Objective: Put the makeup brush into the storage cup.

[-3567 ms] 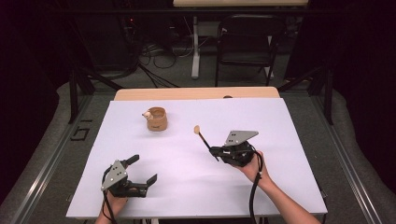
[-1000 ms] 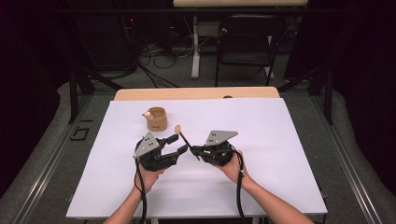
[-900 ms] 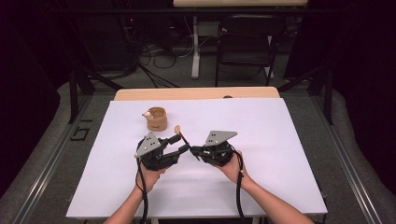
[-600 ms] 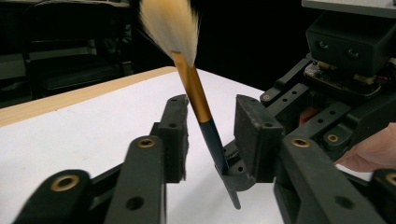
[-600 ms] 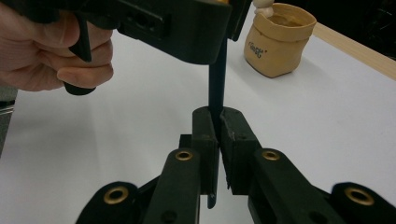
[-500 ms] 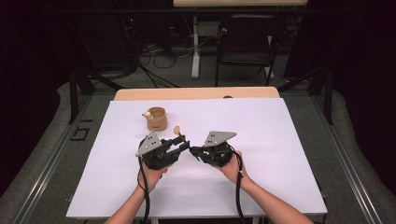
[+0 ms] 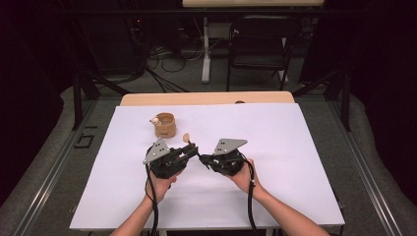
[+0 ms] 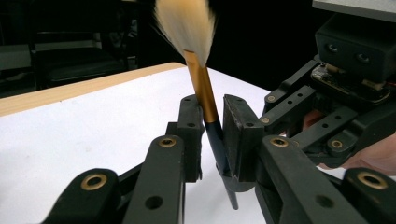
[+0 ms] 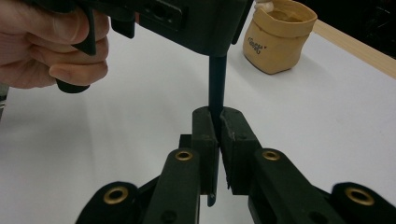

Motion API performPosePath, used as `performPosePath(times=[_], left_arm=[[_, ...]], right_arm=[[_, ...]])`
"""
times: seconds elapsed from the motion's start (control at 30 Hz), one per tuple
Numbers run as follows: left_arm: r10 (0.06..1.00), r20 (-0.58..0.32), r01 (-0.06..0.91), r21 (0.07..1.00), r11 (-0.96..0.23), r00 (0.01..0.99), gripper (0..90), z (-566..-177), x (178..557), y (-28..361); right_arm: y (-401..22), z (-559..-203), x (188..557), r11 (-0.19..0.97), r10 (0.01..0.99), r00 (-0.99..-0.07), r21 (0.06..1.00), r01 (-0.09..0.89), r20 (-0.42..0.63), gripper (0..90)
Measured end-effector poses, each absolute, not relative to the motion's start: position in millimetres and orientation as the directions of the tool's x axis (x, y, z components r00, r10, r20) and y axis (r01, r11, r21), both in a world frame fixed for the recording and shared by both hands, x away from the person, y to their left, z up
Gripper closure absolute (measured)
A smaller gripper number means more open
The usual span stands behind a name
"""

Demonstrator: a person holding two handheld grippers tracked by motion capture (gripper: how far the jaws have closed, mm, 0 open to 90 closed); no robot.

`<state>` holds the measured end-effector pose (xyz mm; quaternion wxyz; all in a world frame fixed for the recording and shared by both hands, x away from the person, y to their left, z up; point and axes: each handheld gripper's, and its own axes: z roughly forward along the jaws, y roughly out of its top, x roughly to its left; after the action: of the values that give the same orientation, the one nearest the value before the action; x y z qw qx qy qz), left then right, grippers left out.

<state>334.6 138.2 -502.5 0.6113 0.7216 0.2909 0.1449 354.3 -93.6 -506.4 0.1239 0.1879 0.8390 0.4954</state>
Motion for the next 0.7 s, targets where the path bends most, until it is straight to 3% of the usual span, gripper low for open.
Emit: performPosePath(times=[0.53,0.7], left_arm=[[0.579,-0.13,0.24,0.963,-0.118,0.805,83.3,-497.5,331.6,136.0],[0.591,-0.119,0.23,0.966,-0.117,0.798,83.3,-495.0,331.1,139.0]], right_arm=[[-89.7,-508.0,354.9,0.452,0.423,-0.905,0.875,0.175,-0.037,83.3],[-92.7,-508.0,356.4,0.45,0.429,-0.903,0.872,0.195,-0.019,64.2]])
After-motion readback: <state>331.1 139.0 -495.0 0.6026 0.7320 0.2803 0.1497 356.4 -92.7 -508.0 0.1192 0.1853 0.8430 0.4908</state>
